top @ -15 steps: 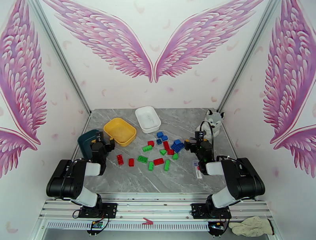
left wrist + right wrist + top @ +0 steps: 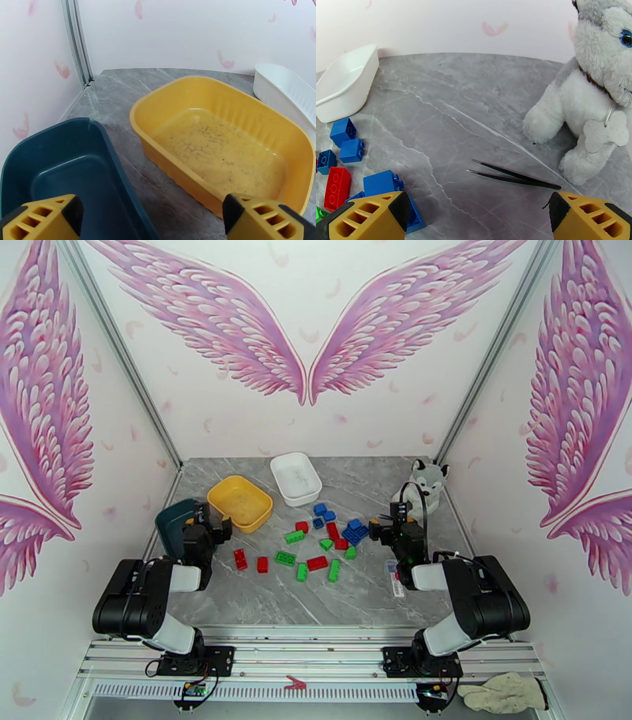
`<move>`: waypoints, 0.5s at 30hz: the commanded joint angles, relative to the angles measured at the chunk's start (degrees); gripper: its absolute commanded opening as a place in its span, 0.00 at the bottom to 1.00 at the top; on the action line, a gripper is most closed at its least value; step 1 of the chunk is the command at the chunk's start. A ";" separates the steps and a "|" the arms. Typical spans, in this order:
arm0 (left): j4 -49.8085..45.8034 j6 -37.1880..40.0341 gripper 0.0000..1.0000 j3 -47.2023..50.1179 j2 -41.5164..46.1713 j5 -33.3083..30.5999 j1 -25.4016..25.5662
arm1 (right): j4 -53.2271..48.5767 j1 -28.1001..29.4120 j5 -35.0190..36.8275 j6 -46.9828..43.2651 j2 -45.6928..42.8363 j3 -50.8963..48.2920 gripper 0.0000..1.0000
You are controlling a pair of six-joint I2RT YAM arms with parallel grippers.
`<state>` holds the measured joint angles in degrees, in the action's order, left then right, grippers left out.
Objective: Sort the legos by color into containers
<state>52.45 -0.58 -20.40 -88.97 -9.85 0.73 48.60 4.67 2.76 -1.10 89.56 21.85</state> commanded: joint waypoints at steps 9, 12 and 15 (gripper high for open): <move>-2.05 0.14 0.99 -1.77 1.08 1.15 -0.64 | 0.69 0.26 -0.49 0.13 -0.67 1.10 0.99; -1.99 0.14 0.99 -1.72 1.08 1.15 -0.64 | 0.73 0.26 -0.49 0.07 -0.64 1.14 0.99; -1.82 0.23 0.99 -1.66 1.08 1.23 -0.63 | 0.71 0.30 -0.48 0.12 -0.70 1.18 0.99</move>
<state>51.88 -0.60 -20.56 -88.97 -9.58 0.38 48.60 4.67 2.76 -1.10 89.56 21.85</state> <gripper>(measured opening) 0.987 0.988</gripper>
